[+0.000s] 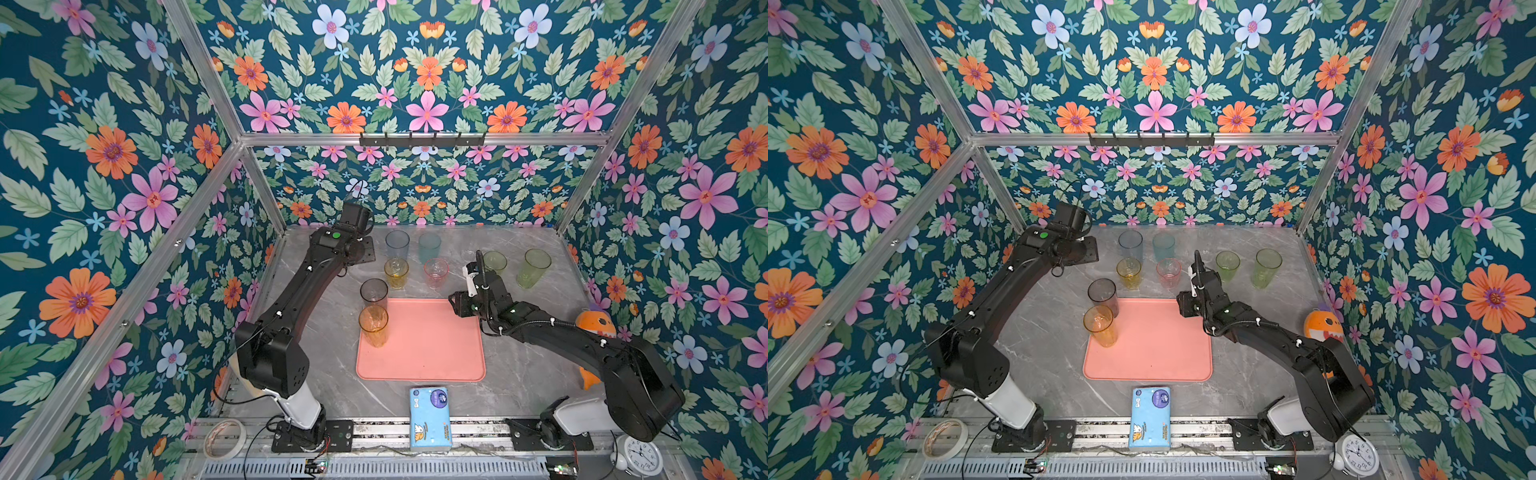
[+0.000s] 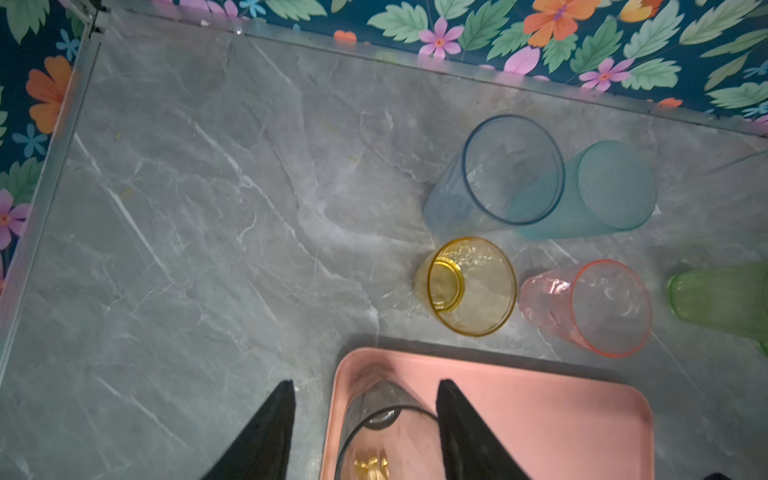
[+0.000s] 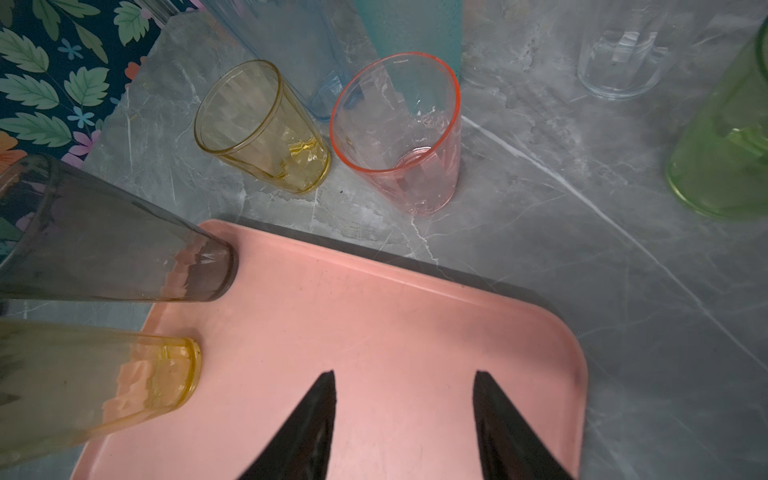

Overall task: Place the glasses into the tray
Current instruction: 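Open the left gripper and raise it toward the clear blue-rimmed cup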

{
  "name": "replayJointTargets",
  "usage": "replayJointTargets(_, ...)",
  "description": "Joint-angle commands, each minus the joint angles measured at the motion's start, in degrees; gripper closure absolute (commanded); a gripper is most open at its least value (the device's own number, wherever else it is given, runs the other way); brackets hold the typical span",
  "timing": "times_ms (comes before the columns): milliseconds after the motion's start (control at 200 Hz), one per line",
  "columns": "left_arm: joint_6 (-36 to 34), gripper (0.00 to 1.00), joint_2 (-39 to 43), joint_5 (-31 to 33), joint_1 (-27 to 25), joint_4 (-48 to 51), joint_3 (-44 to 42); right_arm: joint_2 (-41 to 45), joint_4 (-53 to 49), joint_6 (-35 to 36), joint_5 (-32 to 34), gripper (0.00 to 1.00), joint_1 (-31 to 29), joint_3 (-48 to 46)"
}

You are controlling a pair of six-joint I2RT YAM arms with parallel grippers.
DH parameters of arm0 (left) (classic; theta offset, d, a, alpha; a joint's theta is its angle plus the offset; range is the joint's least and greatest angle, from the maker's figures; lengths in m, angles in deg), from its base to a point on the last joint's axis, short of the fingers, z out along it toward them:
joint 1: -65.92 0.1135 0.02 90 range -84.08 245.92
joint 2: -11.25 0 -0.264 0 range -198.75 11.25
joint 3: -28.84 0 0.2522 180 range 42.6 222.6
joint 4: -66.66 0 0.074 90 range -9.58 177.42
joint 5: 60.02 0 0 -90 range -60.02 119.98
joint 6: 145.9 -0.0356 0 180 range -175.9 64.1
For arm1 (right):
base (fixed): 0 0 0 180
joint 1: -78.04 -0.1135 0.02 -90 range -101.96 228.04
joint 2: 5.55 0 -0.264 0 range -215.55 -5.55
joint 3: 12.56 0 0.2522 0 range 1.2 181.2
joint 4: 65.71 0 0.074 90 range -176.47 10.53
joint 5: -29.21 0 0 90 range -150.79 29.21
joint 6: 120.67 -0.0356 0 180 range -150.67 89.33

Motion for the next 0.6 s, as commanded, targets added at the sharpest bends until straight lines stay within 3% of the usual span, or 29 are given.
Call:
replayJointTargets(0,1.1,0.42,-2.1,-0.1,0.3,-5.5,1.9,0.1,0.7,-0.3,0.8,0.46,-0.1,0.4)
replayJointTargets(220,1.0,0.41,-9.5,-2.2,0.4,-8.0,7.2,0.0,0.6,-1.0,0.0,0.45,-0.1,0.5)
replayJointTargets(305,-0.1,0.41,-12.1,-1.4,0.3,-9.9,8.5,0.0,0.3,-1.0,0.3,0.46,-0.1,0.5)
replayJointTargets(340,-0.8,0.36,-12.9,-0.8,0.4,-11.2,8.4,0.1,0.3,-1.1,0.3,0.45,0.0,0.5)
replayJointTargets(595,-2.0,0.36,-19.7,0.3,0.4,-12.6,13.0,-0.3,0.8,-1.7,-0.2,0.46,0.0,0.4)
